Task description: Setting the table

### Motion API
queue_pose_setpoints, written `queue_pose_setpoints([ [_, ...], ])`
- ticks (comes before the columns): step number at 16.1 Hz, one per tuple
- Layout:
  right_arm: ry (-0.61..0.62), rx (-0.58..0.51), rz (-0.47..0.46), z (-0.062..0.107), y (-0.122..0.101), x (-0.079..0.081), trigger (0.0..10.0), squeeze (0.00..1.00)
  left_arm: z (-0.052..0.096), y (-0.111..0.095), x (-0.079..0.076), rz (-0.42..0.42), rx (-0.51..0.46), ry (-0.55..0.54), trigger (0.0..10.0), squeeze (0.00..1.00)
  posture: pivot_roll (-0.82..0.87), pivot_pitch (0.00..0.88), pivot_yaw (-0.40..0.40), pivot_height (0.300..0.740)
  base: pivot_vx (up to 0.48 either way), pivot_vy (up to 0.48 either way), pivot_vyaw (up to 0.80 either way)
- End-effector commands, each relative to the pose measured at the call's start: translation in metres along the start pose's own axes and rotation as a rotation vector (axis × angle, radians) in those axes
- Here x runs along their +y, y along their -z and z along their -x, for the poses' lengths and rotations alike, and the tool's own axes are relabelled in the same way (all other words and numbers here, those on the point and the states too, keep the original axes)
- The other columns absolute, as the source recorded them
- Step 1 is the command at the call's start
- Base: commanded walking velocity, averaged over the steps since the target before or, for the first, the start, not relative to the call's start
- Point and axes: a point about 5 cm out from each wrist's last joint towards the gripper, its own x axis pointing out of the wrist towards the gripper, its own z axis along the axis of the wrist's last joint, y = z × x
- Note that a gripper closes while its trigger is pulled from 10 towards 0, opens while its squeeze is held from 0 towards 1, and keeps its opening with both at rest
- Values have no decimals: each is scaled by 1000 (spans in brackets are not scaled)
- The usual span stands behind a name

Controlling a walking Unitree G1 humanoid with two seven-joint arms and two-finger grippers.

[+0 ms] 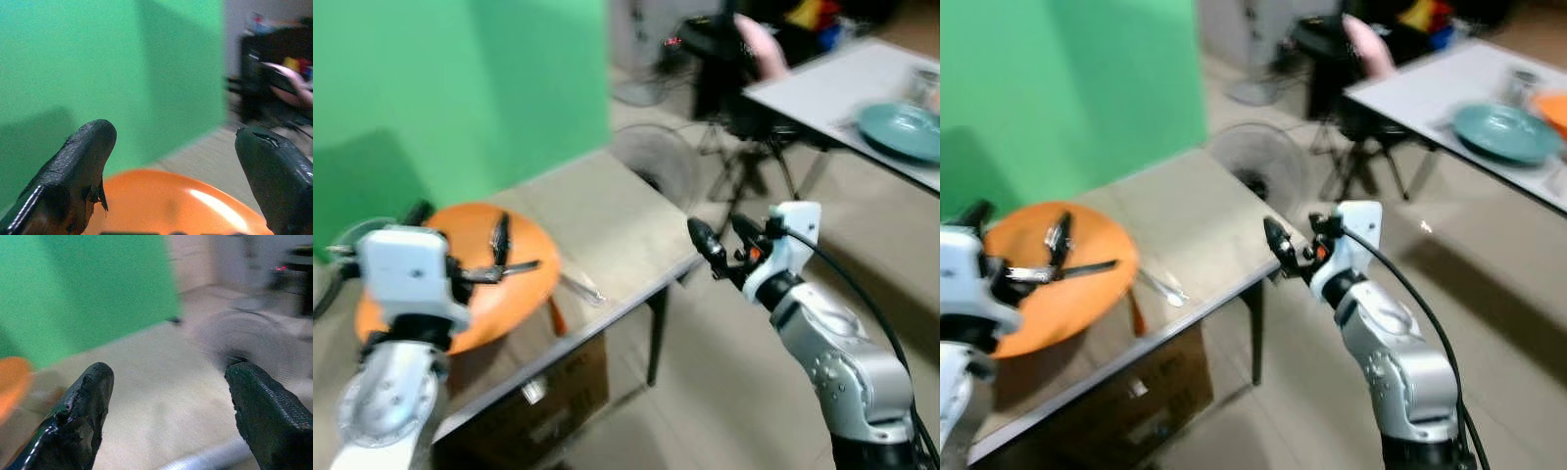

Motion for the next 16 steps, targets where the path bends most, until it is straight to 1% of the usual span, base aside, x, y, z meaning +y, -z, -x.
queue_pose_setpoints([
  [1, -102, 14, -31, -5, 1, 15, 10000, 0, 3, 0, 10, -38, 20, -51, 10000, 0, 79, 0, 11, 740, 0, 0, 0],
  [4, -164, 31, -56, -9, -1, 19, 10000, 0, 3, -1, 19, -45, 37, -93, 10000, 0, 87, 0, 6, 740, 0, 0, 0],
  [5, -193, 44, -71, -12, -1, 22, 10000, 0, 2, -1, 25, -49, 54, -114, 10000, 557, 88, 0, 5, 740, 0, 0, 0],
  [6, -208, 66, -84, -15, -1, 23, 10000, 0, 2, -1, 28, -55, 69, -120, 10000, 1000, 88, 0, 5, 740, 0, 0, 0],
  [7, -209, 113, -109, -23, 1, 23, 10000, 949, 2, 0, 36, -51, 104, -130, 10000, 1000, 90, 0, 11, 740, 0, 0, 0],
  [8, -203, 138, -126, -28, 2, 22, 10000, 1000, 2, 2, 41, -50, 132, -143, 10000, 1000, 90, 0, 14, 740, 0, 0, 0],
  [10, -218, 159, -167, -37, 1, 24, 10000, 1000, 6, 9, 50, -27, 189, -169, 10000, 1000, 90, 0, 14, 740, 0, 0, 0],
  [12, -248, 171, -196, -44, -2, 28, 10000, 1000, 10, 14, 56, -24, 227, -182, 10000, 1000, 88, 0, 20, 740, 0, 0, 0],
  [14, -291, 202, -214, -48, -1, 37, 10000, 1000, 14, 19, 59, -9, 261, -195, 10000, 1000, 88, 0, 19, 740, 0, 0, 0],
  [15, -317, 240, -248, -55, 2, 45, 10000, 1000, 18, 25, 67, 15, 309, -217, 10000, 1000, 87, 0, 14, 740, 0, 0, 0],
  [16, -329, 262, -284, -59, 3, 49, 10000, 1000, 22, 27, 72, 43, 332, -229, 10000, 220, 85, 0, 15, 740, 0, 0, 0],
])
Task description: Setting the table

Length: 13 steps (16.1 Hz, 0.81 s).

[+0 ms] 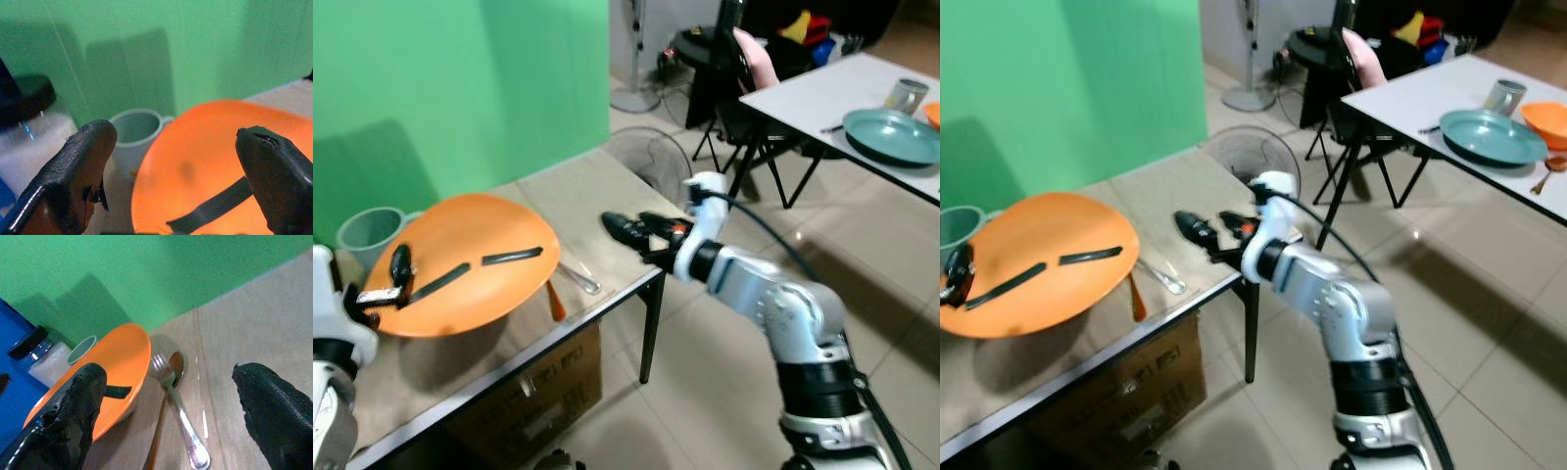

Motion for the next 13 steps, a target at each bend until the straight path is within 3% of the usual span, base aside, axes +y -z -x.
queue_pose_setpoints([
  [1, -9, 21, -53, -7, -1, 1, 10000, 1000, 2, 5, 9, 43, 36, -5, 10000, 0, 87, 0, 15, 740, 0, 0, 0],
  [4, -84, 91, -209, -23, 4, 8, 10000, 1000, 10, 9, 24, 125, 47, 5, 10000, 0, 94, 0, 12, 740, 0, 0, 0],
  [5, -119, 118, -238, -27, 6, 12, 10000, 220, 13, 10, 29, 134, 50, 23, 10000, 0, 95, 0, 10, 740, 0, 0, 0],
  [6, -129, 136, -228, -30, 8, 14, 10000, 0, 16, 13, 30, 112, 71, 51, 10000, 0, 101, 0, 9, 740, 0, 0, 0],
  [10, -129, 112, -98, -29, 6, 14, 10000, 0, 19, 26, 47, 88, 161, 58, 10000, 0, 99, 0, 8, 740, 0, 0, 0],
  [13, -228, 58, -39, -3, 3, 14, 10000, 0, 11, 31, 50, 257, 171, 136, 10000, 0, 91, 0, 14, 740, 0, 0, 0],
])
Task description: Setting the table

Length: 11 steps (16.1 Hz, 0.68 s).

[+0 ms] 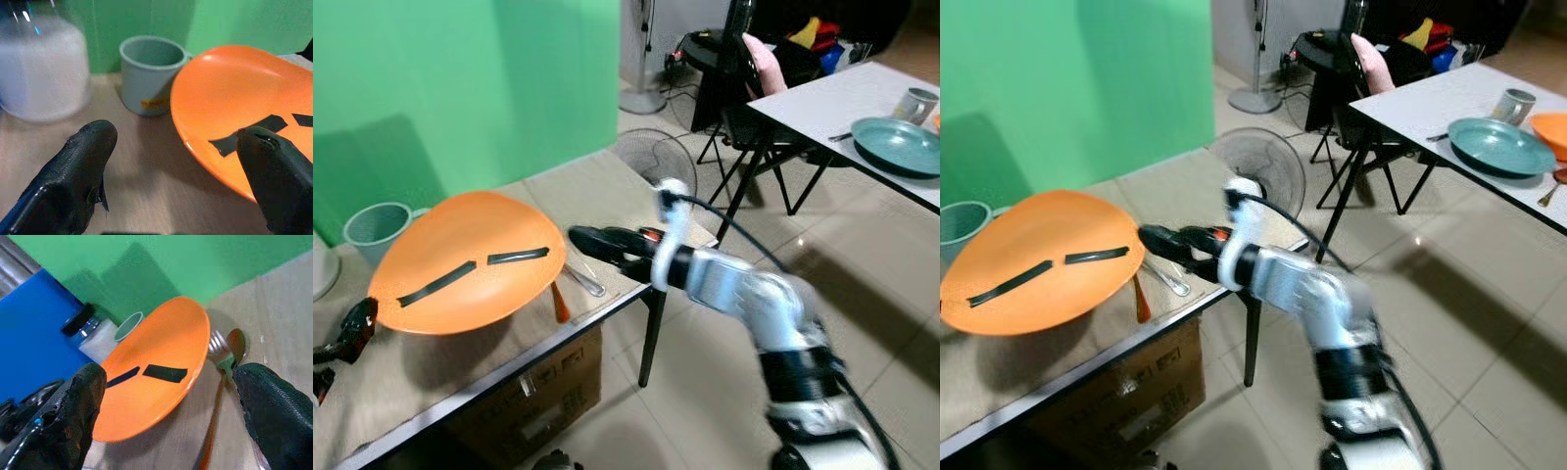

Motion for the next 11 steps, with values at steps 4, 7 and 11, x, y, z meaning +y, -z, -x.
queue_pose_setpoints([
  [4, -172, 6, 266, 38, -8, 14, 10000, 0, -14, -5, 2, 195, -31, 76, 10000, 0, 80, 0, 38, 740, 0, 0, 0],
  [7, -208, 66, 429, 59, -7, 15, 10000, 0, -20, -3, 1, 266, -7, 103, 10000, 0, 70, 0, 53, 740, 0, 0, 0],
  [11, -239, 159, 522, 76, 1, 16, 10000, 0, -24, 4, 5, 282, 80, 76, 6118, 0, 64, 0, 74, 740, 0, 0, 0],
])
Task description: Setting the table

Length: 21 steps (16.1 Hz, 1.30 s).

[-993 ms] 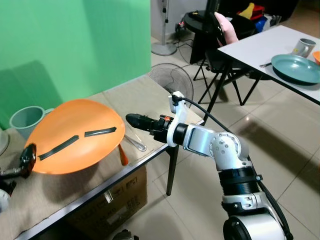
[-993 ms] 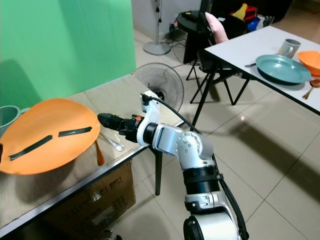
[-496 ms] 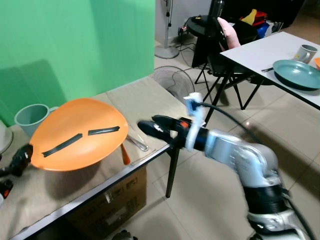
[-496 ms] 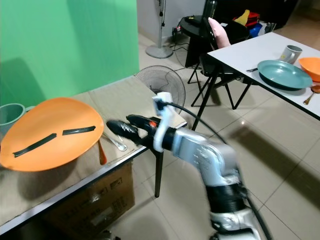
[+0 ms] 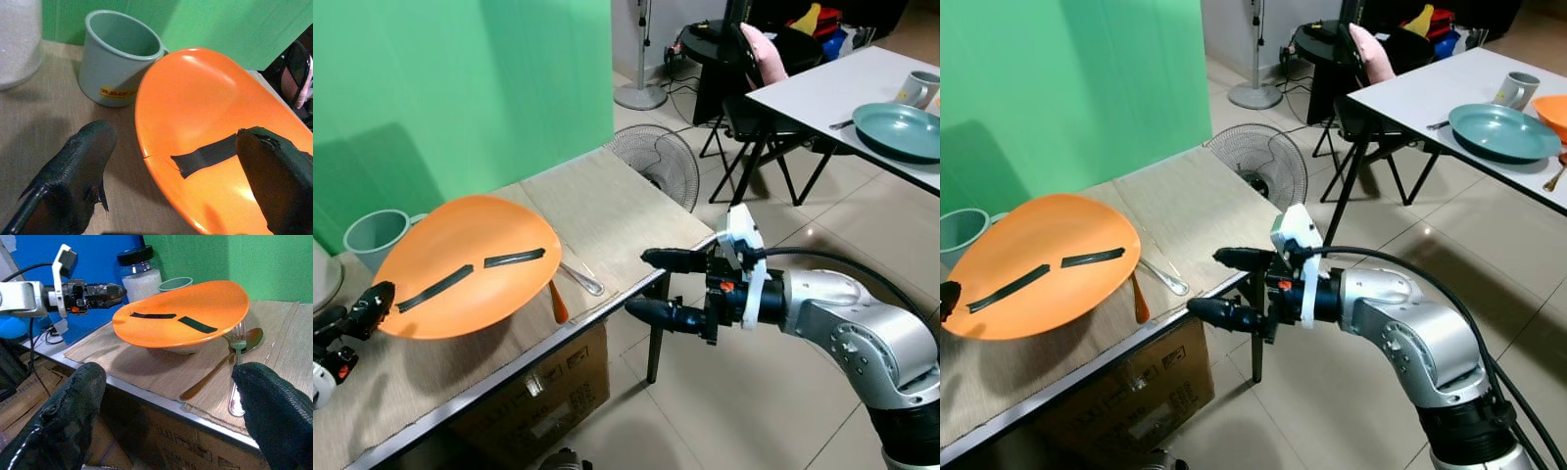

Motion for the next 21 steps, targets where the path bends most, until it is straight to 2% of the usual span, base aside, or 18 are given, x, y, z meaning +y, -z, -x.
queue_pose_setpoints([
  [1, -31, 6, 57, -1, -4, 5, 10000, 0, 0, -3, 3, 8, 4, -15, 3529, 0, 64, 0, 77, 740, 0, 0, 0],
  [5, -61, 22, 128, -2, 1, 10, 10000, 0, -3, -2, 8, 76, 29, -31, 3765, 0, 66, 0, 80, 740, 0, 0, 0],
  [8, -72, 24, 154, -3, 3, 10, 10000, 0, -9, 6, 12, 144, 84, -31, 4745, 0, 62, 0, 83, 740, 0, 0, 0],
  [9, -78, 26, 159, -3, 4, 11, 10000, 0, -10, 9, 13, 156, 101, -39, 5843, 0, 62, 0, 83, 740, 0, 0, 0],
  [12, -89, 29, 164, -4, 5, 12, 10000, 0, -16, 11, 11, 211, 105, -5, 10000, 0, 59, 0, 83, 740, 0, 0, 0],
  [16, -96, 32, 170, -3, 7, 11, 10000, 0, -27, 19, 3, 243, 150, 37, 10000, 0, 58, 0, 83, 740, 0, 0, 0],
  [17, -97, 33, 170, -3, 7, 11, 10000, 0, -28, 19, 2, 246, 153, 37, 9961, 0, 58, 0, 83, 740, 0, 0, 0],
  [19, -98, 32, 168, -3, 8, 11, 10000, 0, -29, 22, 1, 259, 168, 45, 4510, 0, 54, 0, 89, 740, 0, 0, 0],
  [20, -100, 32, 169, -4, 8, 11, 10000, 0, -29, 22, 0, 264, 168, 47, 2824, 0, 55, 0, 91, 740, 0, 0, 0],
  [21, -100, 32, 169, -4, 8, 11, 10000, 0, -29, 21, 1, 266, 167, 47, 2824, 0, 55, 0, 91, 740, 0, 0, 0],
])
